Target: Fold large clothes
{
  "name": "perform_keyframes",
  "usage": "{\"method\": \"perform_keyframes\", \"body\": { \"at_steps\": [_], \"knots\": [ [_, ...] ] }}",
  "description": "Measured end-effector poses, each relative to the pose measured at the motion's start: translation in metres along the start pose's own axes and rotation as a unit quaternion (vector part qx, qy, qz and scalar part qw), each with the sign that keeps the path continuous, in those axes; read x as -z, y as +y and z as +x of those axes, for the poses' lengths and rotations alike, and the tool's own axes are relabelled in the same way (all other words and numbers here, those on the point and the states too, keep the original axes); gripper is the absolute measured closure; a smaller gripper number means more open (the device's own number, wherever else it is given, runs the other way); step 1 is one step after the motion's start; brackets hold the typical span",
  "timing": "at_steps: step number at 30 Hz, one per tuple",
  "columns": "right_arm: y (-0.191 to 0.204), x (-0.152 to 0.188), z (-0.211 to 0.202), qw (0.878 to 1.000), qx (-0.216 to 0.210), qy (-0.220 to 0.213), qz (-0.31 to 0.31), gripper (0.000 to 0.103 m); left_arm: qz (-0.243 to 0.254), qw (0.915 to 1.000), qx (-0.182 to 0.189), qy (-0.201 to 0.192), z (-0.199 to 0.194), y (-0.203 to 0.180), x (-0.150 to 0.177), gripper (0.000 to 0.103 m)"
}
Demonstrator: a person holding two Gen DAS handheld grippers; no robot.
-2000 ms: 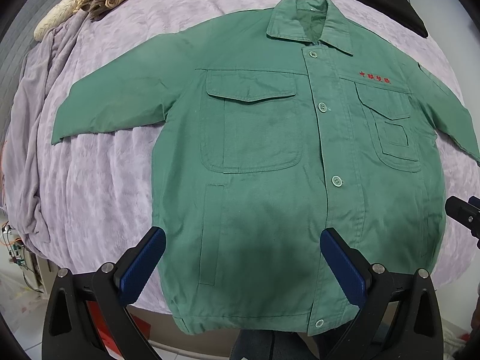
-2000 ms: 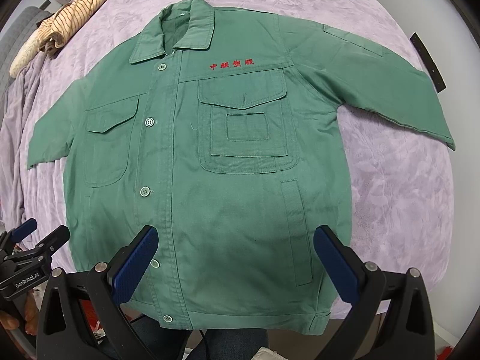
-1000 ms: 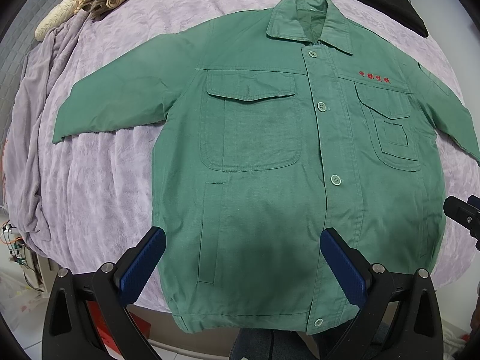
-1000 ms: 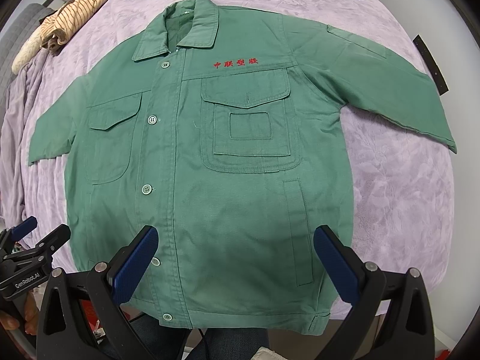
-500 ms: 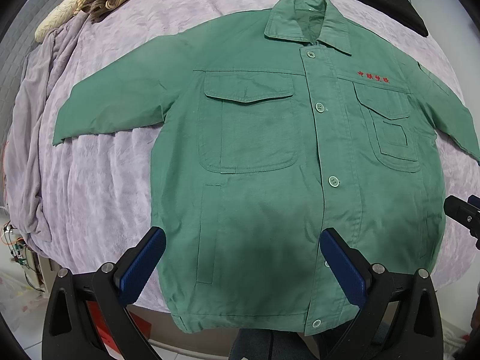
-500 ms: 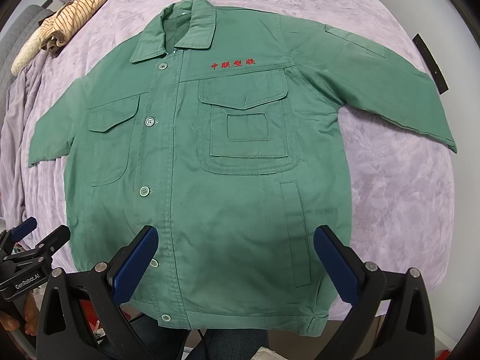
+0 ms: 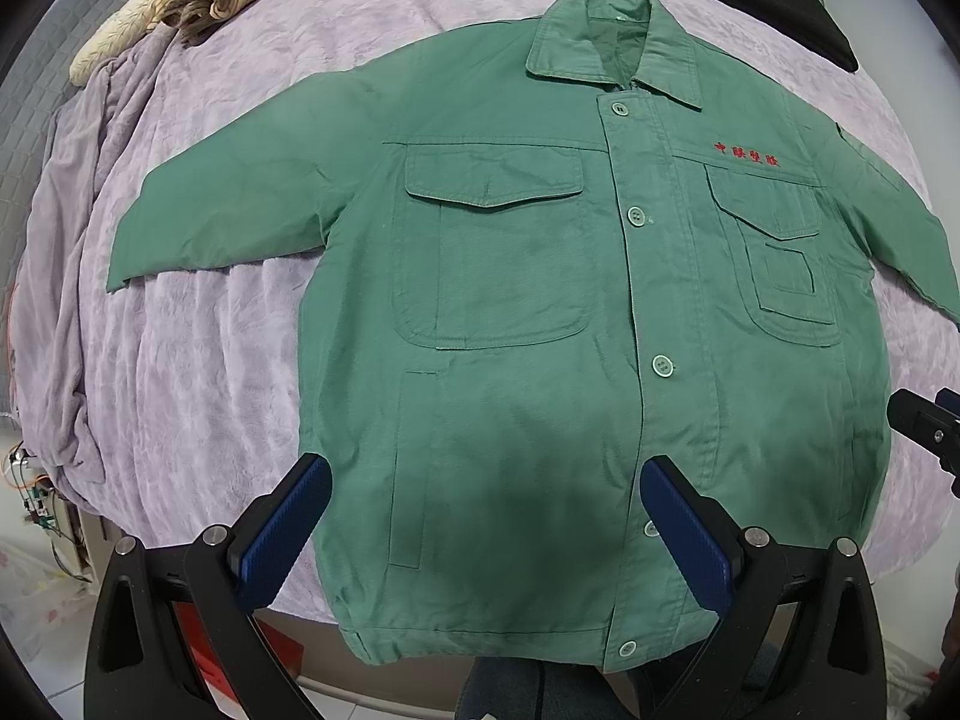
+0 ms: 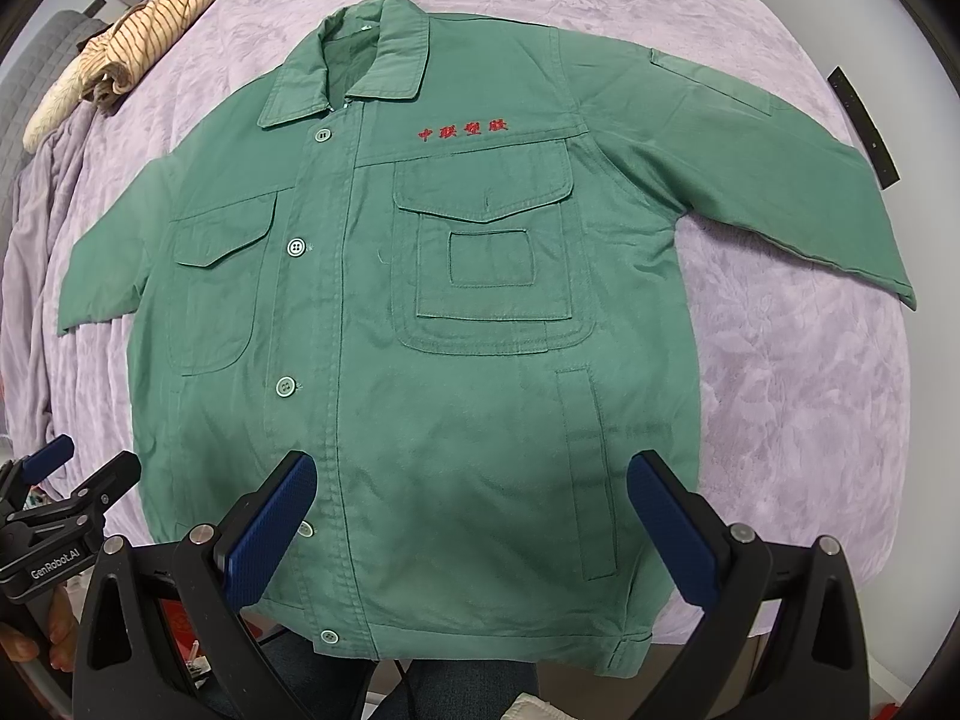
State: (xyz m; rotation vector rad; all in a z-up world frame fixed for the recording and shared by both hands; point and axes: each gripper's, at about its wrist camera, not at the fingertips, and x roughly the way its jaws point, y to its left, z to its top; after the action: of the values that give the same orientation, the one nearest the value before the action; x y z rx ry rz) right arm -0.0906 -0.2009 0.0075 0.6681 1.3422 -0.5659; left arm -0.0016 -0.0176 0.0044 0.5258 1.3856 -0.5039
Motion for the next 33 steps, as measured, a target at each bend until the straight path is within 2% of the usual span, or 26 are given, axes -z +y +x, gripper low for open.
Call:
{"method": "perform_keyframes", "body": {
  "at_steps": [12, 26, 33],
  "knots": [
    [0.007, -0.003, -0.008, 1.0, 0.01, -0.018, -0.023, 0.0, -0.008, 0.9999, -0.007, -0.005, -0.005, -0.007, 0.0, 0.0],
    [-0.002, -0.012, -0.013, 0.998, -0.007, -0.027, -0.049, 0.0, -0.032, 0.9989, -0.026, -0.02, -0.019, -0.014, 0.006, 0.0],
    [0.0, -0.017, -0.005, 0.998, -0.01, -0.018, -0.054, 0.0, -0.049, 0.9981, -0.024, -0.027, -0.02, -0.003, 0.005, 0.0]
  ]
}}
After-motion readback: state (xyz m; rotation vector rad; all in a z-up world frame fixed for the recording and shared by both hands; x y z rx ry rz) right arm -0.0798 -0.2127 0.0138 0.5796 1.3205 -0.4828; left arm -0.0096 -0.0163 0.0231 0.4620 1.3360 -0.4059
